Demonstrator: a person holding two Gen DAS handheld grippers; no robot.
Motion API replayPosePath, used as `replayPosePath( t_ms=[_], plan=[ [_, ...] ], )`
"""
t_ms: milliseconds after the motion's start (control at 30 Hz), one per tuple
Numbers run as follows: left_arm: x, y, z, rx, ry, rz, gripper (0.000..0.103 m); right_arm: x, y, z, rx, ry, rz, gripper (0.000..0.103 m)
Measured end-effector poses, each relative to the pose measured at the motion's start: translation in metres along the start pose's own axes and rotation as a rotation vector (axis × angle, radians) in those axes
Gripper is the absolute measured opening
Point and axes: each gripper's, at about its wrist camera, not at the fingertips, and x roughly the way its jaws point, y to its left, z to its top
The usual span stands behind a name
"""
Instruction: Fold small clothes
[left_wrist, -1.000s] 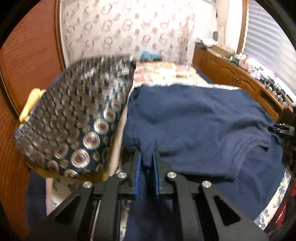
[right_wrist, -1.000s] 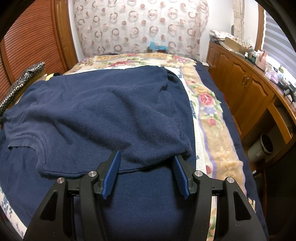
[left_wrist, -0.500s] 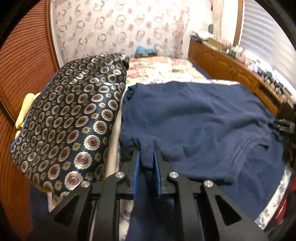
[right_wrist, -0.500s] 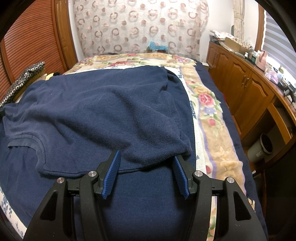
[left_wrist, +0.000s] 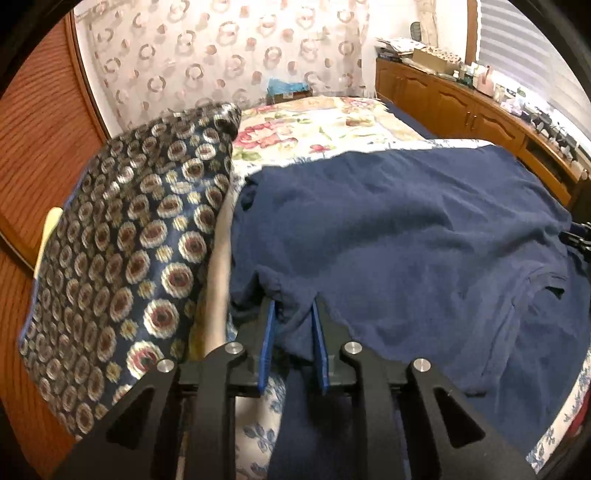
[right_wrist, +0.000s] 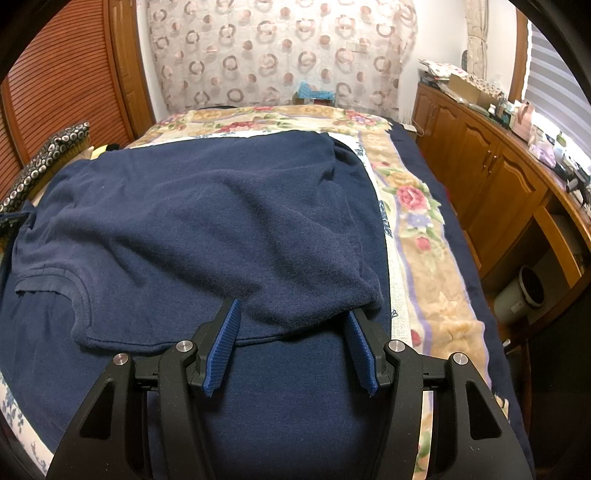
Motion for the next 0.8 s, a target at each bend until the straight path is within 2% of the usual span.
replayPosePath(
  t_ms=[33,100,200,333,500,667,700,800],
  plan=[
    [-0.005,0.000,0.002,0.000,-0.029,0.011,0.018,0.000,0.001,0.000,0.000,0.000,0.000,0.057],
    [-0.011,-0.001,0.003,0.010,-0.051,-0.004,0.009,0.000,0.000,0.000,0.000,0.000,0.001,0.057],
    [-0.026,0.003,0.004,0.010,-0.092,-0.008,0.008,0.000,0.000,0.000,0.000,0.000,0.001,0.058],
    [-0.054,0.014,0.006,-0.046,-0.164,-0.063,0.006,0.000,0.000,0.000,0.000,0.000,0.000,0.058],
    [-0.066,0.019,-0.004,-0.053,-0.174,-0.083,0.005,0.000,0.000,0.001,0.011,-0.001,0.011,0.057],
    [-0.063,0.012,-0.015,-0.050,-0.164,-0.082,0.005,-0.002,-0.006,0.010,0.068,-0.013,0.060,0.056],
    [-0.062,0.013,-0.017,-0.050,-0.160,-0.081,0.005,-0.001,-0.006,0.011,0.068,-0.016,0.063,0.054],
    [-0.062,0.010,-0.022,-0.052,-0.161,-0.072,0.005,0.000,-0.005,0.011,0.057,-0.013,0.080,0.024]
  ],
)
